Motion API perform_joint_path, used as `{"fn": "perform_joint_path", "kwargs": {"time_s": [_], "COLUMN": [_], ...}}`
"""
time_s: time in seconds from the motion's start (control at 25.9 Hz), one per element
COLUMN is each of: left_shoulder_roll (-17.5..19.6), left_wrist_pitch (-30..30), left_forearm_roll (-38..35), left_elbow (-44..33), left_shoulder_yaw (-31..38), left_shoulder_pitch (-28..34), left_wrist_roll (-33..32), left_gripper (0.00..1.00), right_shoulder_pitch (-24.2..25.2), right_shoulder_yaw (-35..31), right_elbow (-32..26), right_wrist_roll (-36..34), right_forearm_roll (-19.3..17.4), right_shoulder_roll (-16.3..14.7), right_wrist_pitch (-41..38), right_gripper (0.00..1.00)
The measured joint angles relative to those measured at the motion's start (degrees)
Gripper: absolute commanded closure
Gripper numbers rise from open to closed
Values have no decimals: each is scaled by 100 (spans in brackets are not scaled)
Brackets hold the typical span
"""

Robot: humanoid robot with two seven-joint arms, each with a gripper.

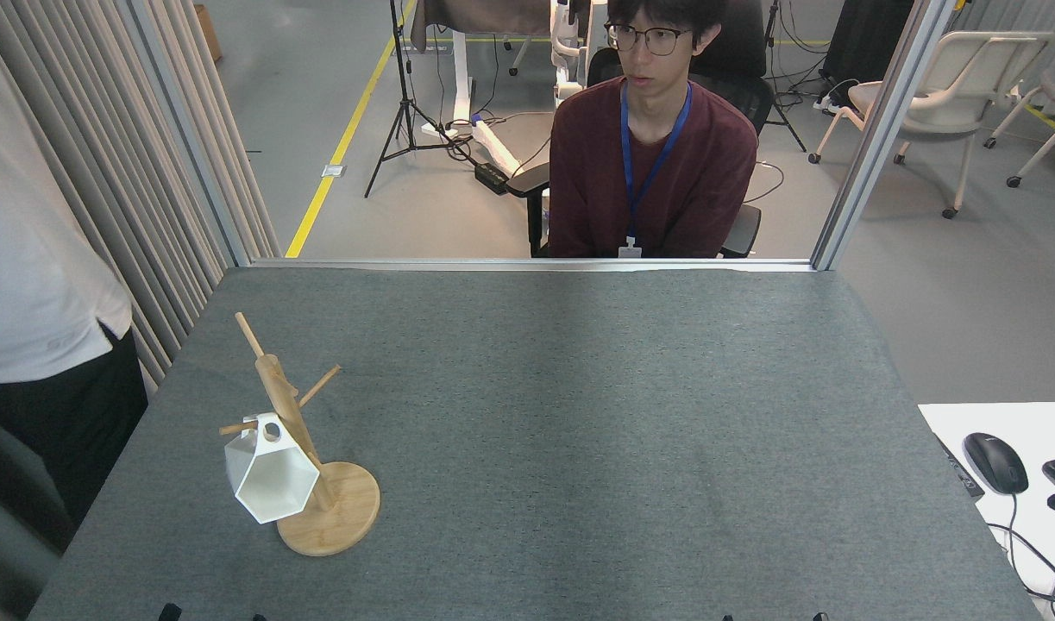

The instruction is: Hang cup on storage rack

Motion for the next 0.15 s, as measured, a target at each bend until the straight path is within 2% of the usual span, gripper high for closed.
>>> {"fn": "perform_joint_path", "kwargs": {"time_s": [0.15], "left_shoulder_roll": [33], "left_wrist_pitch": [-80], "left_forearm_roll": [180], "left_elbow": [-73], "left_shoulder_yaw": [-43], "left_shoulder_pitch": [68], "left_wrist_roll": [-104], "left_gripper": [0], "right_shoulder_pitch": [29], "right_shoulder_yaw": [-6], "right_elbow": [-67], "right_wrist_roll": [-42], "right_forearm_roll": [7], "right_shoulder_roll": [-13], "right_wrist_pitch": [-48], "right_gripper": [1]}}
